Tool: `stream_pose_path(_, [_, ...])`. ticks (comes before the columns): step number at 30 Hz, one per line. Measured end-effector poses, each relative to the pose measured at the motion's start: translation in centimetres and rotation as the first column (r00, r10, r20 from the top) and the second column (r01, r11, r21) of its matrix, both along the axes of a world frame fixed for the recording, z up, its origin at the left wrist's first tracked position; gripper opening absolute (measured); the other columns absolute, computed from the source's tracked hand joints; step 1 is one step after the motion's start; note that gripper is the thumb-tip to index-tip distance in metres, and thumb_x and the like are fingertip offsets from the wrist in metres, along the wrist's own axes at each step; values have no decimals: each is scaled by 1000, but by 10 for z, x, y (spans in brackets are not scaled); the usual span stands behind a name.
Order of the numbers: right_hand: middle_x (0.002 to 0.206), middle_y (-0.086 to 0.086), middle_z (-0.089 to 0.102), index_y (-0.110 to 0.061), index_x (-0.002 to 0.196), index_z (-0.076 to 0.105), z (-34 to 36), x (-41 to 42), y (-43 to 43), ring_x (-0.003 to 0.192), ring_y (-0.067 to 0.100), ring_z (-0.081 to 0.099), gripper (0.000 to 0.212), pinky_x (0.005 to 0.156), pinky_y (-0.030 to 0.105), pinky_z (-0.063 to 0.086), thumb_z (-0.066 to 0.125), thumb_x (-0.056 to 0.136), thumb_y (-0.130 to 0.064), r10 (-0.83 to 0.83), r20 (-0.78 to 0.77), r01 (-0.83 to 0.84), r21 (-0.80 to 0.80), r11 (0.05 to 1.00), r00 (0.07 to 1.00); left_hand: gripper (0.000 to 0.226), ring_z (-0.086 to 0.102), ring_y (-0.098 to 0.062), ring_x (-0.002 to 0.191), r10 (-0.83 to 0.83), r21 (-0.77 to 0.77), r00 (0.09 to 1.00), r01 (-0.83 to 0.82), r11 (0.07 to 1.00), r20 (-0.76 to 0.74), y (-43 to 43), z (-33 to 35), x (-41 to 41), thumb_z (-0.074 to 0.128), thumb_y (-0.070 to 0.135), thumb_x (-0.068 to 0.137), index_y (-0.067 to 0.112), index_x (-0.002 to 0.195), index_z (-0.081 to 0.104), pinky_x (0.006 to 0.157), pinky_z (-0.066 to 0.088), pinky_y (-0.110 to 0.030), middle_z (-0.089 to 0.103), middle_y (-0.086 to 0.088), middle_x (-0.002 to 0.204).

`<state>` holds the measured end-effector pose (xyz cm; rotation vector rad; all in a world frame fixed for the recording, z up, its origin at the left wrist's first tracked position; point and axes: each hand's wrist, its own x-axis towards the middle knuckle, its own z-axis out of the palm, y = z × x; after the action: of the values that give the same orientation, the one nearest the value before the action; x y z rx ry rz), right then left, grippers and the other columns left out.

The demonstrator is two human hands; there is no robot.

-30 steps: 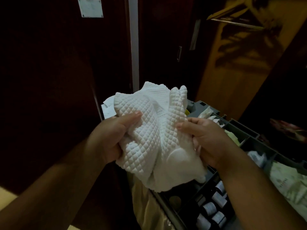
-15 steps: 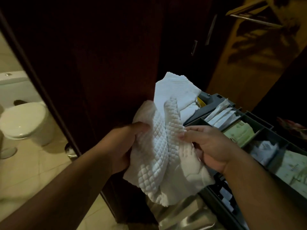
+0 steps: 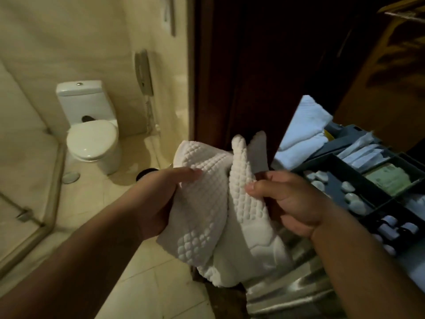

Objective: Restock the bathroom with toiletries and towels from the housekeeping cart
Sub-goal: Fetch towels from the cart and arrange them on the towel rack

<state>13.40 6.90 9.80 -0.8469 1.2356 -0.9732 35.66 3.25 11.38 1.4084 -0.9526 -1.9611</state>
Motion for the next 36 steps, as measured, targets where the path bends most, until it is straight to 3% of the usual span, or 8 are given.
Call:
stream_pose_path(5, [108, 24, 72, 1, 111, 67, -10, 72, 1, 101, 33, 71, 24, 82, 40, 59, 54, 91, 5, 53, 1, -53, -3, 999, 999, 40, 75, -35, 88, 108, -43, 994, -106, 993, 27, 20, -2, 83, 69, 30, 79, 11, 114, 68, 84, 55, -46, 76, -18, 100])
stream_pose_path(10, [105, 25, 73, 2, 107, 68, -10, 151, -18, 102, 39, 70, 20, 95, 53, 55, 56, 90, 1, 195, -117, -196, 9, 981, 974, 54, 73, -36, 89, 283, -70, 959, -282, 957, 1, 37, -10, 160, 70, 28, 68, 8, 118, 65, 84, 55, -45, 75, -20, 101])
stream_pose_path(15, [70, 6, 72, -3, 86, 71, -1, 207, -47, 58, 16, 68, 9, 53, 25, 50, 62, 89, -4, 275, -294, -291, -10, 957, 915, 63, 70, -36, 102, 372, -68, 928, -373, 925, -28, 40, -31, 216, 71, 23, 70, 14, 132, 59, 82, 57, -45, 74, -16, 110])
stream_pose_path(18, [73, 13, 73, -4, 81, 72, -3, 229, -59, 62, 23, 69, 7, 62, 35, 56, 67, 86, -6, 256, -347, -290, -49, 956, 902, 41, 71, -34, 98, 385, -62, 923, -385, 921, -17, 41, -40, 232, 63, 17, 81, 16, 122, 62, 81, 56, -45, 77, -13, 100])
stream_pose_path(22, [77, 14, 76, -8, 81, 75, -12, 249, -74, 71, 30, 73, 3, 70, 44, 61, 73, 82, -10, 269, -393, -310, -44, 950, 880, 42, 72, -33, 97, 411, -5, 911, -411, 911, -30, 37, -55, 238, 62, 16, 80, 15, 122, 62, 85, 55, -45, 77, -14, 100])
stream_pose_path(25, [73, 16, 74, -4, 77, 72, -21, 259, -89, 68, 30, 72, 10, 66, 41, 60, 69, 86, -6, 314, -340, -328, 19, 945, 886, 41, 73, -33, 94, 469, 39, 883, -468, 883, -28, 29, -65, 242, 61, 20, 86, 12, 125, 61, 77, 58, -42, 75, -18, 104])
stream_pose_path(30, [99, 36, 69, 15, 97, 66, -31, 284, -122, 93, 48, 69, 20, 86, 64, 54, 64, 86, -2, 352, -193, -341, 85, 936, 916, 40, 73, -31, 81, 608, 61, 794, -607, 793, -5, 5, -68, 262, 61, 21, 87, 8, 125, 61, 64, 58, -38, 75, -19, 98])
stream_pose_path(36, [91, 25, 73, 3, 94, 68, -41, 291, -173, 81, 37, 72, 12, 78, 52, 59, 67, 84, -3, 365, -61, -362, 64, 930, 929, 39, 72, -34, 88, 769, -10, 639, -769, 639, -9, -24, -60, 268, 63, 20, 84, 8, 121, 64, 66, 58, -42, 75, -19, 102])
